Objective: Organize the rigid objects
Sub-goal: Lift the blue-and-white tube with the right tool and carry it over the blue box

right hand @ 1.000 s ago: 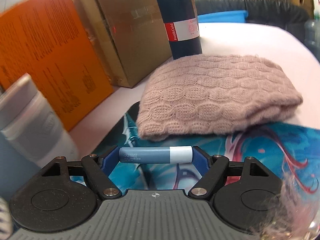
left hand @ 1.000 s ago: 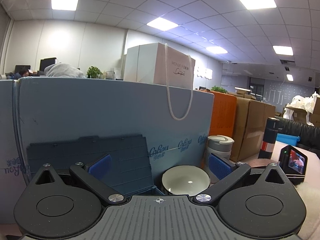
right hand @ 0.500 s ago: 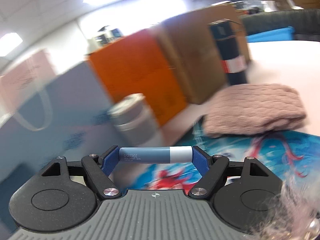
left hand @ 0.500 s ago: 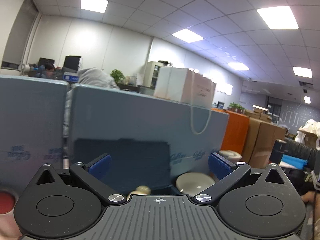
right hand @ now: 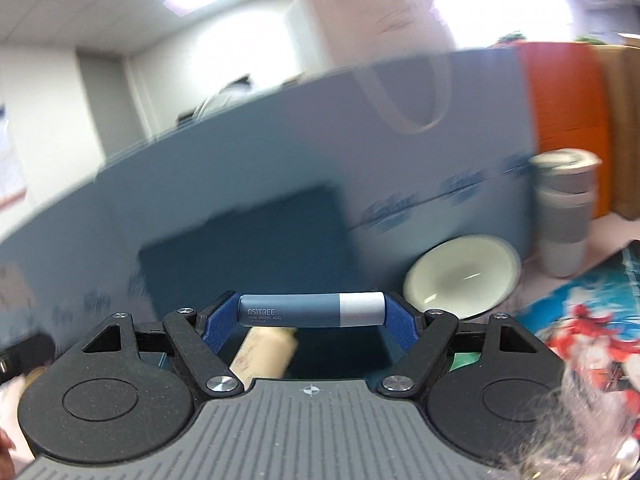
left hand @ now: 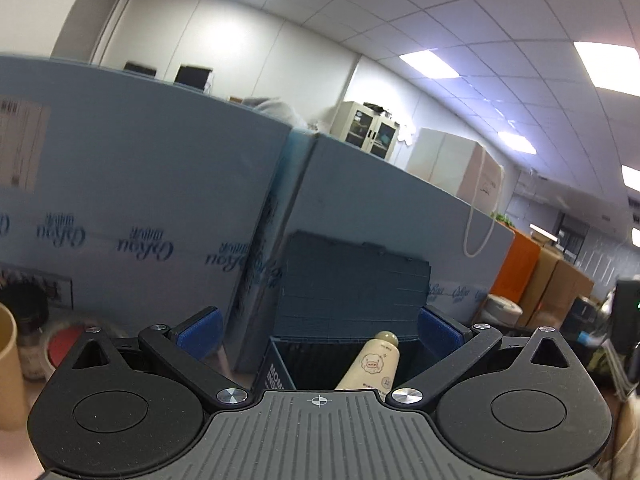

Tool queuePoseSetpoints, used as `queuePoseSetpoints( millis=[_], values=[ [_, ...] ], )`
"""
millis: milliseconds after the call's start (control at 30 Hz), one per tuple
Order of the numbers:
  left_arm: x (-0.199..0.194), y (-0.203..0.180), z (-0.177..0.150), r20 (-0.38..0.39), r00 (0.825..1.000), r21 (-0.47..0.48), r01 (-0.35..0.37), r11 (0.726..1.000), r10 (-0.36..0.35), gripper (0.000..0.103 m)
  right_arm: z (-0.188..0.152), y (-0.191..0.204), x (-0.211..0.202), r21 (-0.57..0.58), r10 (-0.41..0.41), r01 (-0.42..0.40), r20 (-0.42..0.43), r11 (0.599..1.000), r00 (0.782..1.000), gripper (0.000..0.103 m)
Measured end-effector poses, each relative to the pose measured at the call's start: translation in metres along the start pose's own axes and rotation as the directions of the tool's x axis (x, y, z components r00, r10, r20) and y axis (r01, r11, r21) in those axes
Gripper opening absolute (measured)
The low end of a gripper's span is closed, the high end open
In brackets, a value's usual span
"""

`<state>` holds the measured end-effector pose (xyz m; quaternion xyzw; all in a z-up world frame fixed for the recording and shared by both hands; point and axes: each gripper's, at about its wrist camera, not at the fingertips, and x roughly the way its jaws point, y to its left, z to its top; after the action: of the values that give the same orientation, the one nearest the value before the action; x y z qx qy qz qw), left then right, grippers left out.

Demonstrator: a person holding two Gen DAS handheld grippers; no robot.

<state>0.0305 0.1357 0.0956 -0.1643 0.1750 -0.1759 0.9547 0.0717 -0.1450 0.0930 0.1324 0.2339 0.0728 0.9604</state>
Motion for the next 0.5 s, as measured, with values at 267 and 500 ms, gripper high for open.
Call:
queuePoseSetpoints(
  millis=[267,500],
  values=[
    [0.008,0.010,-0.002,-0.038,0.998,-0.032,0.051,0.998,-0.053,0.103,-0.013,0.028,0.055,-0.125,-0.010,-0.015,-0.199,0.992,0.980,0.076],
    [0.007,0.009,-0.003,-0.038,0.999,-0.026,0.036,0.999,-0.037,0.103,-0.014,0.027,0.052,-0.176,0.024,-0.080,-0.303,0.981,0.953,0.076]
  ],
)
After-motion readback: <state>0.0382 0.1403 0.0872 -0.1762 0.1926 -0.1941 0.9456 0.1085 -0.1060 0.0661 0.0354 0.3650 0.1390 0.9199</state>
